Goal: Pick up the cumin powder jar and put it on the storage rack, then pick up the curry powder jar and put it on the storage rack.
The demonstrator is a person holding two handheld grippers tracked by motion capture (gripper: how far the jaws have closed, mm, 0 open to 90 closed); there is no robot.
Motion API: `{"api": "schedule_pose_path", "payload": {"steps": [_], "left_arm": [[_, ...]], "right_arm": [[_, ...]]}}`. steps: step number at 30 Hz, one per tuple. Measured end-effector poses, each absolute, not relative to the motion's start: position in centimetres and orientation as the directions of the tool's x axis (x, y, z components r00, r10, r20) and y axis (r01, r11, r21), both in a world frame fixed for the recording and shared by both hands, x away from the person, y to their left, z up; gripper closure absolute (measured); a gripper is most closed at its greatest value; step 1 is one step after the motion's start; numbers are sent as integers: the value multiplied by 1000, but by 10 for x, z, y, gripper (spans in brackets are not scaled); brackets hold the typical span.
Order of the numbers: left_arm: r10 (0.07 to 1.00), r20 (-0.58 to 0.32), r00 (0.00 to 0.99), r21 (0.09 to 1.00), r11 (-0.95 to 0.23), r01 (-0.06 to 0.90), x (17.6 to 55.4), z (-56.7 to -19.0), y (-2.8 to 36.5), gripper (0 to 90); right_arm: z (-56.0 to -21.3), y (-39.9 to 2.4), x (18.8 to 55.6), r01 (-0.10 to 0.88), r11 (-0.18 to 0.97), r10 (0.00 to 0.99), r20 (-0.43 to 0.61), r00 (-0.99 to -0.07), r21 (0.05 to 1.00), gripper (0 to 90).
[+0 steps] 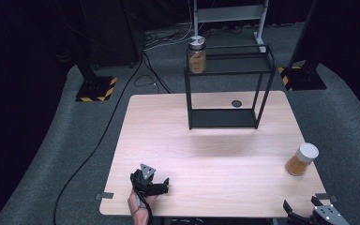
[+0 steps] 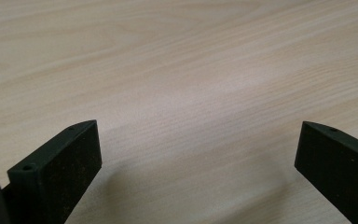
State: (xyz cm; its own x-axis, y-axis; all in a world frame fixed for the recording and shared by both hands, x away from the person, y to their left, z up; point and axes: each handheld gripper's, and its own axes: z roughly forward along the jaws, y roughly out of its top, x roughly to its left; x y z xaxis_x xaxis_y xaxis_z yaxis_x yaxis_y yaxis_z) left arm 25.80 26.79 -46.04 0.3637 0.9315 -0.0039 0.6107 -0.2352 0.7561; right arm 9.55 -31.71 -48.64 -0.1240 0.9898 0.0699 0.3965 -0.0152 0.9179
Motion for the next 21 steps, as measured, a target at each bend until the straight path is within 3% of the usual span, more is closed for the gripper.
{"api": "schedule_pose_path", "payload": {"steps": [21], "left_arm": [[930,6,367,738,-252,627,269,-462,267,0]], "right_arm": [[-488,-317,91,370,-20,992,65,-110,929,0]]}}
